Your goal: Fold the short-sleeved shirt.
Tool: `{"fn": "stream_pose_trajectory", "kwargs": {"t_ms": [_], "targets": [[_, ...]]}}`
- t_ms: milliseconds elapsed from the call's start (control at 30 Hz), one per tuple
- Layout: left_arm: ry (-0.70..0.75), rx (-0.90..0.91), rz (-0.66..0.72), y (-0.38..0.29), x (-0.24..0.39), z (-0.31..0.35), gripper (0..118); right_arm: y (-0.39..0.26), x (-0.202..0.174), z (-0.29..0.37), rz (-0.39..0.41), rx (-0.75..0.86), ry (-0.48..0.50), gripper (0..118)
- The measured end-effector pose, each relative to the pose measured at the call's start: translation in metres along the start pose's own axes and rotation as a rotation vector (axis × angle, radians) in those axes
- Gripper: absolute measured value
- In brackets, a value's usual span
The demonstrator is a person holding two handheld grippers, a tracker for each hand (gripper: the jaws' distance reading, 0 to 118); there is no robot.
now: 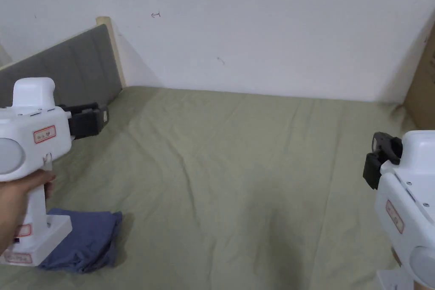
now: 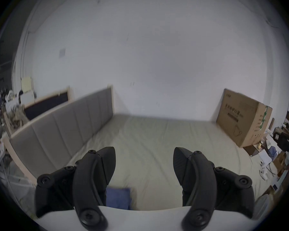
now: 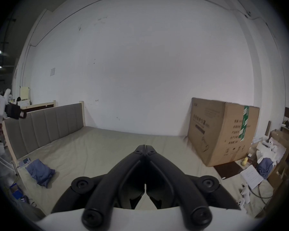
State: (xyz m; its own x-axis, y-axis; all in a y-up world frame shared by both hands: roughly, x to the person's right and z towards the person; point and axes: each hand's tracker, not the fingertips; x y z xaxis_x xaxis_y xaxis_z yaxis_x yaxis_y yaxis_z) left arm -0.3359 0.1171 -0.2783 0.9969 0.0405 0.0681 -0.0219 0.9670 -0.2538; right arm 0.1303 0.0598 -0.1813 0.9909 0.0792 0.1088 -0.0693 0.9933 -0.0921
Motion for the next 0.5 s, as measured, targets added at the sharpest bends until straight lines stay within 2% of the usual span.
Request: {"fn": "stream_pose_trajectory", "kwargs": {"t_ms": [133,200,500], "targets": [[-0.009,0.170,-0.012,-0.002,0.049,0.026,74,0.008,0.011,0.013,0.019,0.036,-0.027,0],[-0.005,0.244,-0.066,-0.008,0.074,0.034,74,0.009,0.017,0.019,0.016,0.048,-0.031,0],[-0.044,0.265,-0.095,-0.058,0.152,0.025,73,0.007,0.036,0.036,0.017,0.068,-0.061,0]]}}
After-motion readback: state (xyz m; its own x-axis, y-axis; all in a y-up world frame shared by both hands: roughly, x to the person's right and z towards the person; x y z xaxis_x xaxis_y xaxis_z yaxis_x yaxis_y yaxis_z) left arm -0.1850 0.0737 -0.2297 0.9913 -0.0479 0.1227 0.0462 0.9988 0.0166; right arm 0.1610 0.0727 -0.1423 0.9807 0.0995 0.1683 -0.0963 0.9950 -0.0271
